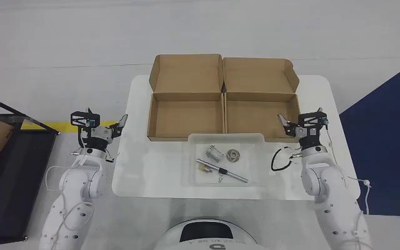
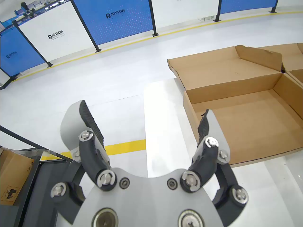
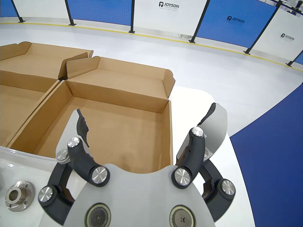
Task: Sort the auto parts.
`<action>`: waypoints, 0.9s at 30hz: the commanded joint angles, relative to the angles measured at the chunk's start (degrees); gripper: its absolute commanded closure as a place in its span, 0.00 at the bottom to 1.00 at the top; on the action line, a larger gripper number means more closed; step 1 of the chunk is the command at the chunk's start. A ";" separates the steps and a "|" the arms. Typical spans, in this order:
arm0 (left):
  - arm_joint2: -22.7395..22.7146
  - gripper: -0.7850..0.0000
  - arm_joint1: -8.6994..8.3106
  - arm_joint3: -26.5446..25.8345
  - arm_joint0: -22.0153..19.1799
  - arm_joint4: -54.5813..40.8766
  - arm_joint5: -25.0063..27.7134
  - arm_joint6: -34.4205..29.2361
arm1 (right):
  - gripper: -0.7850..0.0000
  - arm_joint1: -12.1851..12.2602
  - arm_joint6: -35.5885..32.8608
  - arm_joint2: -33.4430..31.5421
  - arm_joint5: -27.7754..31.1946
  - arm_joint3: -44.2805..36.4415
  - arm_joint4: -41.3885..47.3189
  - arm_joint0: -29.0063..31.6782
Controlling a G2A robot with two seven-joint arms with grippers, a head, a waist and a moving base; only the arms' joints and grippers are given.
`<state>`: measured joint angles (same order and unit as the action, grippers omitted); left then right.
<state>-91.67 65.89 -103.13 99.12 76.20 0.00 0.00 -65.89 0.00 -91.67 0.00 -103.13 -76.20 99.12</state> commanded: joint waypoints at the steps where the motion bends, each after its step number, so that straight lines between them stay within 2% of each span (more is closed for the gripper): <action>1: 0.00 0.00 0.00 0.00 0.00 0.00 0.00 0.00 | 0.00 0.00 0.00 0.00 0.00 0.00 0.00 0.00; 11: 0.00 0.00 0.00 0.00 0.00 0.00 0.00 0.00 | 0.00 0.00 0.00 0.00 0.00 0.00 0.00 0.00; 15: 0.00 0.00 0.00 0.00 0.00 0.00 0.00 0.00 | 0.00 -0.05 1.86 3.22 0.40 -3.07 -7.19 2.46; 19: 0.00 0.00 0.00 0.00 0.00 0.00 0.00 0.00 | 0.00 0.05 2.20 7.09 4.65 -5.26 -13.78 4.00; 21: 0.00 0.00 0.00 0.00 0.00 0.00 0.00 0.00 | 0.00 0.19 3.37 6.77 6.69 -6.54 -14.05 5.16; 27: 0.00 0.00 0.00 0.00 0.00 0.00 0.00 0.00 | 0.00 0.19 3.37 6.77 6.69 -6.54 -14.05 5.16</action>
<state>-91.67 65.89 -103.13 99.12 76.20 0.00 0.00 -65.69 3.37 -84.91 6.69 -109.68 -90.25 104.28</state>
